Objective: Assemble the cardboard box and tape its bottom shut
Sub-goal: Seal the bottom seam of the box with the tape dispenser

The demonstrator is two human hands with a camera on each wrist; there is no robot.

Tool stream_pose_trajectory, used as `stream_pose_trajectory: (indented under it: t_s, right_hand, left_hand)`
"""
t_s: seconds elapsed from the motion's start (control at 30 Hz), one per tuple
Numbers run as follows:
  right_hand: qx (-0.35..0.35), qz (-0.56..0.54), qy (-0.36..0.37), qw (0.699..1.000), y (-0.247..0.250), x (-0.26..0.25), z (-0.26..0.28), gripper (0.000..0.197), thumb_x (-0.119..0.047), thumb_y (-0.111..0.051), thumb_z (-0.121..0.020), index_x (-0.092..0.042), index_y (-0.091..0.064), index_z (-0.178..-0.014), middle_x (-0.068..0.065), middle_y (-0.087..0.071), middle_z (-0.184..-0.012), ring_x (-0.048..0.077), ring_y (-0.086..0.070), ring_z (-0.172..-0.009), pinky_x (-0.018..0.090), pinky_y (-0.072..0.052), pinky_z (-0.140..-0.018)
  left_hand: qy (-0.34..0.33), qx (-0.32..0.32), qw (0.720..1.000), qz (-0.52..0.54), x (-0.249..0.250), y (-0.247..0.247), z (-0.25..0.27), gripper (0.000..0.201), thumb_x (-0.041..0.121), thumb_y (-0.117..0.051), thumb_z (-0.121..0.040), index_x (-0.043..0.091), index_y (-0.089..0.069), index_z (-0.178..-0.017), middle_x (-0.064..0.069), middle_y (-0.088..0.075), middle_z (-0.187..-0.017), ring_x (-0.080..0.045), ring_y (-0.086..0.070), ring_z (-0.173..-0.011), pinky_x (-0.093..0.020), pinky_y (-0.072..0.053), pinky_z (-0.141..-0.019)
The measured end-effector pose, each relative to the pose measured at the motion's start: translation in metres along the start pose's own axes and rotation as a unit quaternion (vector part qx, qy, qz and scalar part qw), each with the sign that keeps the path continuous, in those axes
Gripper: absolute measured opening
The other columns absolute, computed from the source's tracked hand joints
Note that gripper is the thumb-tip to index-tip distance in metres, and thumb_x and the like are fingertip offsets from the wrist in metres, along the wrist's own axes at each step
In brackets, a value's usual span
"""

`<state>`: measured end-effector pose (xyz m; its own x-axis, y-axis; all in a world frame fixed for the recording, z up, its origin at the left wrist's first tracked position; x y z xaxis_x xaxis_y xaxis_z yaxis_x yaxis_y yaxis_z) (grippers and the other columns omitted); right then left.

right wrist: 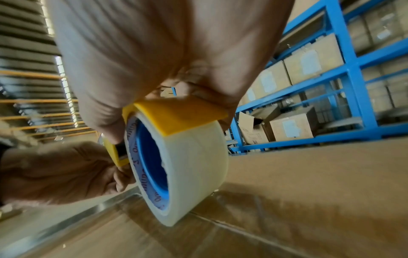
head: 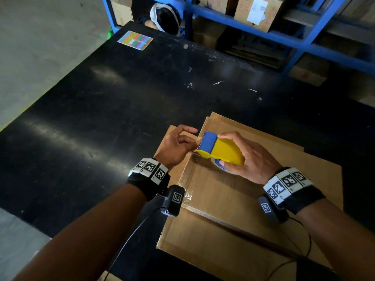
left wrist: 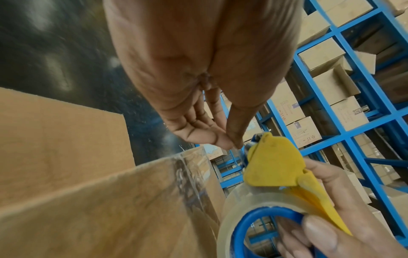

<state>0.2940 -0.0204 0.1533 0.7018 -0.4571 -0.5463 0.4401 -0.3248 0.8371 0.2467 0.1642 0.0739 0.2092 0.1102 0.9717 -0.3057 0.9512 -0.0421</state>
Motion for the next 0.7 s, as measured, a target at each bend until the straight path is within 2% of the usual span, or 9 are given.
stream_pose_trajectory:
  t_s: [0.13,0.3,0.37,0.47,0.7]
  right_hand:
    - [-0.024,0.04,0.001,0.999,-0.002,-0.004,0.0,0.067,-0.069,-0.055,-0.084,-0.034,-0.037,-0.139,-0.008,-0.061,-0.122,0.013,-0.062,-0.084,0.033,-0.054,-0.061]
    - [-0.04,0.079,-0.02,0.996,0.005,0.002,0.015,0.066,-0.074,-0.048,-0.084,-0.034,-0.04,-0.137,-0.005,-0.065,-0.117,0.016,-0.066,-0.083,0.035,-0.055,-0.062]
    - [-0.046,0.085,-0.034,0.995,0.01,0.009,0.026,0.068,-0.076,-0.046,-0.083,-0.035,-0.04,-0.136,-0.005,-0.066,-0.118,0.016,-0.067,-0.085,0.036,-0.056,-0.063]
    - [-0.061,0.093,-0.043,0.993,0.01,0.011,0.032,0.066,-0.077,-0.047,-0.083,-0.037,-0.04,-0.135,-0.006,-0.066,-0.116,0.016,-0.067,-0.084,0.037,-0.056,-0.064]
    - [-0.072,0.114,-0.062,0.989,0.007,0.01,0.027,0.065,-0.078,-0.05,-0.082,-0.039,-0.039,-0.133,-0.007,-0.067,-0.112,0.017,-0.067,-0.082,0.038,-0.057,-0.062]
  left_hand:
    - [-0.008,0.01,1.0,-0.008,0.001,0.006,-0.004,0.037,-0.001,-0.077,-0.086,0.003,-0.058,-0.118,-0.007,-0.07,-0.076,-0.015,-0.069,-0.073,-0.025,-0.057,-0.07]
    - [-0.006,0.06,0.998,-0.01,-0.012,0.049,-0.006,0.031,0.003,-0.081,-0.084,0.014,-0.059,-0.104,-0.016,-0.069,-0.08,-0.013,-0.067,-0.067,-0.028,-0.055,-0.071]
    - [0.001,0.06,0.998,-0.018,-0.02,0.065,-0.005,0.031,0.006,-0.081,-0.084,0.013,-0.059,-0.105,-0.012,-0.07,-0.079,-0.016,-0.069,-0.07,-0.031,-0.055,-0.073]
    - [0.012,0.028,0.998,-0.05,-0.029,0.064,-0.005,0.032,0.011,-0.08,-0.086,0.013,-0.06,-0.11,-0.008,-0.071,-0.079,-0.019,-0.07,-0.075,-0.031,-0.057,-0.075]
    - [0.042,0.035,0.997,-0.059,-0.055,0.059,-0.013,0.034,0.019,-0.08,-0.087,0.018,-0.061,-0.116,-0.002,-0.075,-0.081,-0.015,-0.071,-0.079,-0.036,-0.053,-0.078]
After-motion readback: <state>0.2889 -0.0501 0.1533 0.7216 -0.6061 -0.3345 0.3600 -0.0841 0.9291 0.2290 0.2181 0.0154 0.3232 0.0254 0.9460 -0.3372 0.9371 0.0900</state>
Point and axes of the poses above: each hand's wrist, its own z-axis away from the middle knuckle, its own y-axis out of the back of the hand, x = y × z, the point moved 10 cm from there along -z, towards the middle knuckle
